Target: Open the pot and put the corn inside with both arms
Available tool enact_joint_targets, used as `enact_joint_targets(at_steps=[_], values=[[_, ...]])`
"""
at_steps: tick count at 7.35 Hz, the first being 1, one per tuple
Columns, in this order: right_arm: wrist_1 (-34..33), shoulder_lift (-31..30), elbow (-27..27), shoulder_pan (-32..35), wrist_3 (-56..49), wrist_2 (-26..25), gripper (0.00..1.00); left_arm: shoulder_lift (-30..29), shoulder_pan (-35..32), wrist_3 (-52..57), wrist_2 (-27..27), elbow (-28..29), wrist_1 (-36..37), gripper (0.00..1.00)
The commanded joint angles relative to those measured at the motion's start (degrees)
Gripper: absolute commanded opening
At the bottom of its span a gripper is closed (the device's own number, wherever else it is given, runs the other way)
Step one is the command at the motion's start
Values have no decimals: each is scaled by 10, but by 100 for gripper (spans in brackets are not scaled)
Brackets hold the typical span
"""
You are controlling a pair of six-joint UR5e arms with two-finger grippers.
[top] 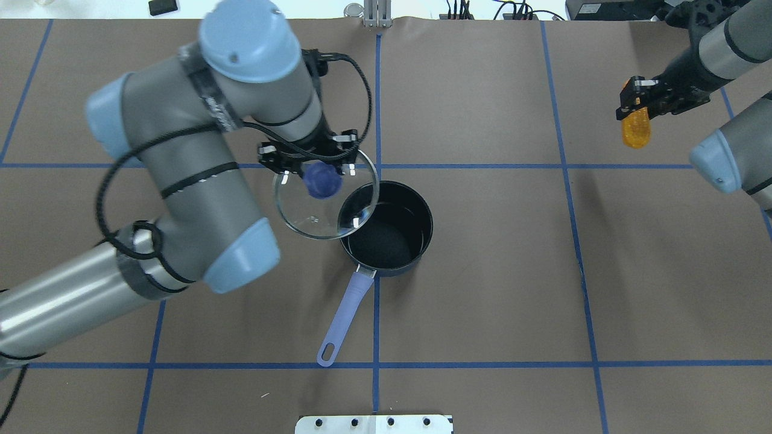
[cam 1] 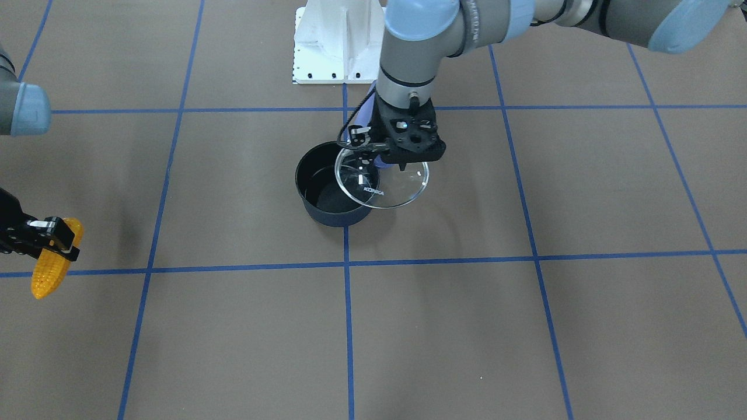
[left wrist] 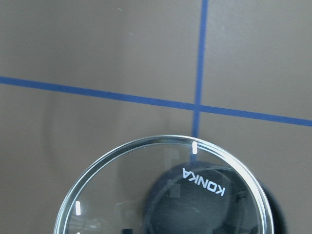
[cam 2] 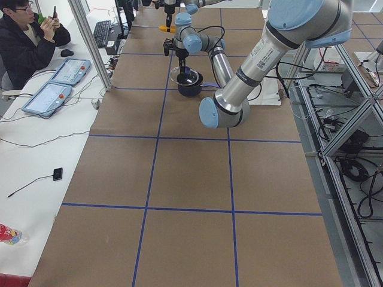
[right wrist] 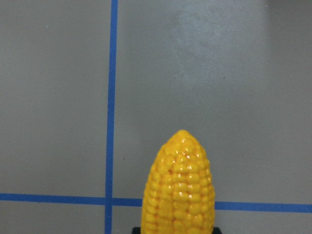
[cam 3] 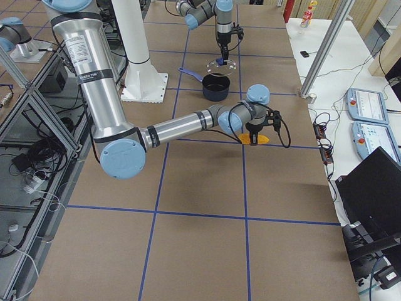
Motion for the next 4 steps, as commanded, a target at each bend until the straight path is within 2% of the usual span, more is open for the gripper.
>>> enact_joint_targets(at_steps=[1,2,4], values=[[-6,50,21,-60,137,-26,1,112,-74,135,-43,-69,4,45],[-25,77,40,-96,198,-50,1,153,-94,199,-44,-70,-2,45],[-174,146,111,-160,227,-102,1,239,-130,297,-42,-69,-47,45]])
